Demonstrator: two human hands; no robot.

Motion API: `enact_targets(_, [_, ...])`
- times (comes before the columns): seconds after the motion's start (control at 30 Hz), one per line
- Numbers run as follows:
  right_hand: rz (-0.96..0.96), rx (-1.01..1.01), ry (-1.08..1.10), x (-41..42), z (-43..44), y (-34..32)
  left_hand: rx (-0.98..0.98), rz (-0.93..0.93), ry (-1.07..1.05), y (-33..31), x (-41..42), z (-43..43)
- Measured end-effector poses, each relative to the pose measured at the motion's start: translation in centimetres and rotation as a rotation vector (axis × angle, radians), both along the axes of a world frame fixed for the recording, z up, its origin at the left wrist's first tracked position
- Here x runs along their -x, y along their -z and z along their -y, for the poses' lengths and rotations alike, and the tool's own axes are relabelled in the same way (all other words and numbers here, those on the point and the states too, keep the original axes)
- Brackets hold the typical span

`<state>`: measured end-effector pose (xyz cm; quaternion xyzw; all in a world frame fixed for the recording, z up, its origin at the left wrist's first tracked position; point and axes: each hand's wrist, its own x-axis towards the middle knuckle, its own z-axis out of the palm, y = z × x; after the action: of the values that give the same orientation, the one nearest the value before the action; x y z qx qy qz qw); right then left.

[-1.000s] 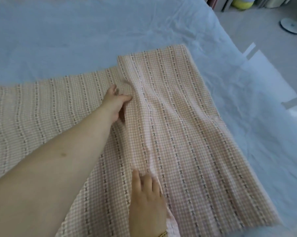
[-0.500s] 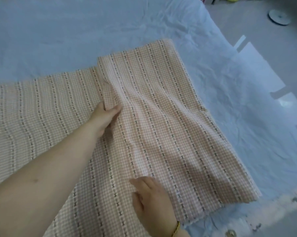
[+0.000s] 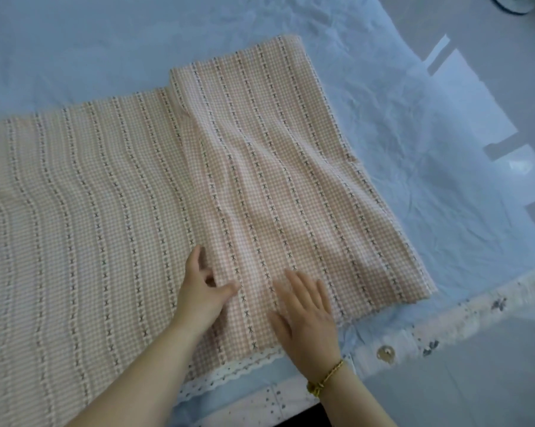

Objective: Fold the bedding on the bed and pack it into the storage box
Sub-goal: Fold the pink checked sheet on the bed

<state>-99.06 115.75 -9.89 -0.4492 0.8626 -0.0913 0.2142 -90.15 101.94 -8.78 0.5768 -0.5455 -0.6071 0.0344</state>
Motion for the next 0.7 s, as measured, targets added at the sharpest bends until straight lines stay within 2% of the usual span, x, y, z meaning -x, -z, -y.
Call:
enact_targets(0.13, [-0.083, 0.009, 0.048, 2.0, -2.1, -0.5, 0.103, -0.015, -0.065, -1.3, -1.6, -3.3])
enact_targets(0.2, [-0.095, -0.056, 0.036, 3.7, -2.4, -0.5, 0.139, 0.004, -0.077, -1.2, -2.1, -3.8])
enact_targets(0.3, [-0.108, -0.186, -0.056, 5.5, -2.8, -0.6, 0.123, 0.077, -0.007, -0.3, -2.4, -3.7])
enact_targets(0.33, [-0.104, -0.186, -0.112, 5.8, -3.1, -0.5, 0.098, 0.094, -0.023, -0.2, -2.4, -3.8])
enact_targets(0.4, [-0.035, -0.156, -0.074, 6.2, -3.4, -0.6, 0.068, 0.099, -0.057, -0.5, -2.0, -3.5])
enact_targets(0.47, [-0.047, -0.09, 0.017, 7.0, -2.6, -1.2, 0.086, 0.067, -0.115, -0.5, -1.1, -2.6])
enact_targets(0.6, [-0.061, -0.251, -0.032, 9.4, 0.2, -1.6, 0.077, -0.097, -0.271, 0.3, 2.5, 3.2])
enact_targets(0.7, [-0.052, -0.301, -0.041, 10.5, 2.0, -1.2, 0.088, -0.183, -0.265, 1.7, 5.8, 9.5])
